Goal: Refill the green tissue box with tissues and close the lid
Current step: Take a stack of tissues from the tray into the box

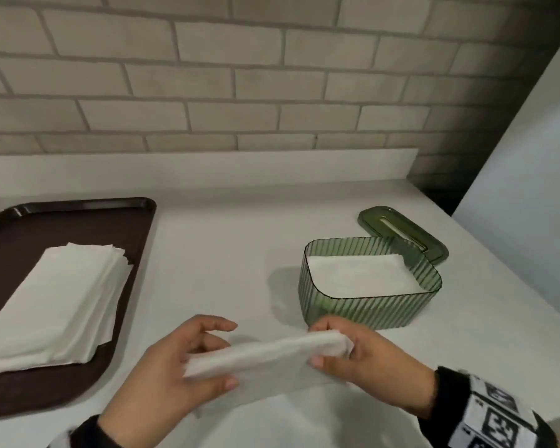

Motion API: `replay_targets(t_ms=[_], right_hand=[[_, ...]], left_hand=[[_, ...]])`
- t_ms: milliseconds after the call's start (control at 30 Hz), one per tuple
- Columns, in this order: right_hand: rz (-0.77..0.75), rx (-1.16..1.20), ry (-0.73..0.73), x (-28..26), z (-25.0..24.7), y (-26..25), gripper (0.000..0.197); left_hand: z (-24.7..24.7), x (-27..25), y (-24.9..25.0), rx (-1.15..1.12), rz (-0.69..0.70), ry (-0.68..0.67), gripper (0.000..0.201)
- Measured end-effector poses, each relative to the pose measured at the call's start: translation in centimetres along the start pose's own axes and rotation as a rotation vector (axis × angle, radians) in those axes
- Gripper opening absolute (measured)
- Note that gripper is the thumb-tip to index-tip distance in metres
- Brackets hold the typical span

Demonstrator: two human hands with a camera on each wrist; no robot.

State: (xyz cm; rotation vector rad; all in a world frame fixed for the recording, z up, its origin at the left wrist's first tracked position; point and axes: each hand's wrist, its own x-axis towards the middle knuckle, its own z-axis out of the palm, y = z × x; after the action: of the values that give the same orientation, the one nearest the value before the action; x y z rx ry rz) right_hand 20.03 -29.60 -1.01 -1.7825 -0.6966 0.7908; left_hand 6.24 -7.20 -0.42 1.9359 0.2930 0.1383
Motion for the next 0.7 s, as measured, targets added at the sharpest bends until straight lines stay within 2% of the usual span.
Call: replay_targets(t_ms=[100, 200, 267, 400, 467, 600, 700], right_hand=[[0.041, 0.016, -0.049, -0.3, 0.2, 1.1, 0.032], [0.077, 0.016, -0.06, -0.2, -0.1, 1.9, 0.042], [0.077, 0.009, -0.082, -0.1, -0.2, 2.2, 0.04], [0.095, 0.103, -0.086, 0.1, -0.6, 2.0, 0.023], [0.093, 0.135, -0.093, 0.1, -1.0, 1.6, 0.019], [0.089, 0.057, -0.177, 0.1, -1.8, 1.6, 0.023], [0.1, 0.031, -0.225, 0.1, -1.7, 2.4, 0.043]], left_hand=[[1.0, -1.6, -1.0, 0.121, -0.042, 0.015, 0.072], [1.0, -2.5, -1.4, 0.075, -0.099, 0.036, 0.076], [1.2, -2.7, -1.5, 0.107, -0.102, 0.032, 0.067], [1.6, -2.5, -1.3, 0.168, -0.074, 0.01, 0.03], [1.7, -2.5, -1.0, 0.124, -0.081, 0.022, 0.019], [1.8, -2.7, -1.4, 0.1, -0.119, 0.025, 0.025], [2.6, -2.9, -1.8, 0.151, -0.163, 0.042, 0.029]])
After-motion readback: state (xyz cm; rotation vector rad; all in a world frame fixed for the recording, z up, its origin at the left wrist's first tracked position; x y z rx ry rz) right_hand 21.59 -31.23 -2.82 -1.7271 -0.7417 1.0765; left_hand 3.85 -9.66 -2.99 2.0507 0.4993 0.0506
